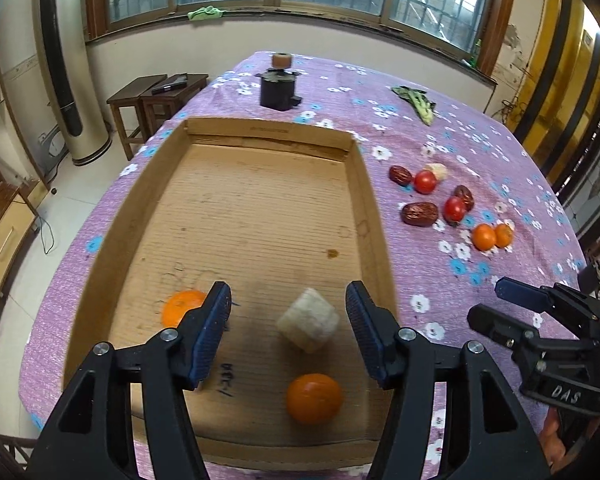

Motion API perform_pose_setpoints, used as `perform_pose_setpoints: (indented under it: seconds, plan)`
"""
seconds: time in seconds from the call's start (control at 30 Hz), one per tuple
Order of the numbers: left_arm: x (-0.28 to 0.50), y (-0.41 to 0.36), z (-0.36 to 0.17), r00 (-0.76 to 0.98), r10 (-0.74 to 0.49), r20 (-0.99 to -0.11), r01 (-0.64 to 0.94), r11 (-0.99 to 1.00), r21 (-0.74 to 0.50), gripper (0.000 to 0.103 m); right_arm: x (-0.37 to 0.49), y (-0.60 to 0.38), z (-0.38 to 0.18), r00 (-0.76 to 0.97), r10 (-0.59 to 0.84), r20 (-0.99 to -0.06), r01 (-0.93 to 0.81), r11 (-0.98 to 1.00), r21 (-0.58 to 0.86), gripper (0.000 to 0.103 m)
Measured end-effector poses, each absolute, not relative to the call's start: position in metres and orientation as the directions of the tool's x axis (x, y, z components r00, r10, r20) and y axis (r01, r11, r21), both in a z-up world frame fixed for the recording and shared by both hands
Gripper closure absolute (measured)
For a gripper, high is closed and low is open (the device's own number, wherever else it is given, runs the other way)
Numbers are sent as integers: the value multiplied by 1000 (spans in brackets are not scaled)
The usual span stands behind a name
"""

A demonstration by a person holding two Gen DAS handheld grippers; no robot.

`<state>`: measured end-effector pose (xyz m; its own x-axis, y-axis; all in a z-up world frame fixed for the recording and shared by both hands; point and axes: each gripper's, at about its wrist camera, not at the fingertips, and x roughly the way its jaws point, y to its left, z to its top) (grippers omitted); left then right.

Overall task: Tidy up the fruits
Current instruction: 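Grasp a red date with the left gripper while the right gripper grasps an orange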

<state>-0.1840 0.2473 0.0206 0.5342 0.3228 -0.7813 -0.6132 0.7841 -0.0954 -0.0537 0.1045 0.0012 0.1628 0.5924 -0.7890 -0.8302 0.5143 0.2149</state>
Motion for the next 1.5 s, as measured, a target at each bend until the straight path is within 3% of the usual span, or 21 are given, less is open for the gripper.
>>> perform_pose_setpoints:
  seconds: [0.73,0.9,1.5]
  plan:
    - [-113,175,15,575,171,-800,-449,884,-133,44,16,21,-14,268,546,-794,-702,675,227,43]
    - [-82,169,15,593,132,-794,-420,892,-165,44,34,21,-19,268,547,-793,-691,683,237,51]
    - [-2,210,-27,481,190,-856,-471,880,-69,45,94,61,-44,276,500,-821,-681,705,200,54]
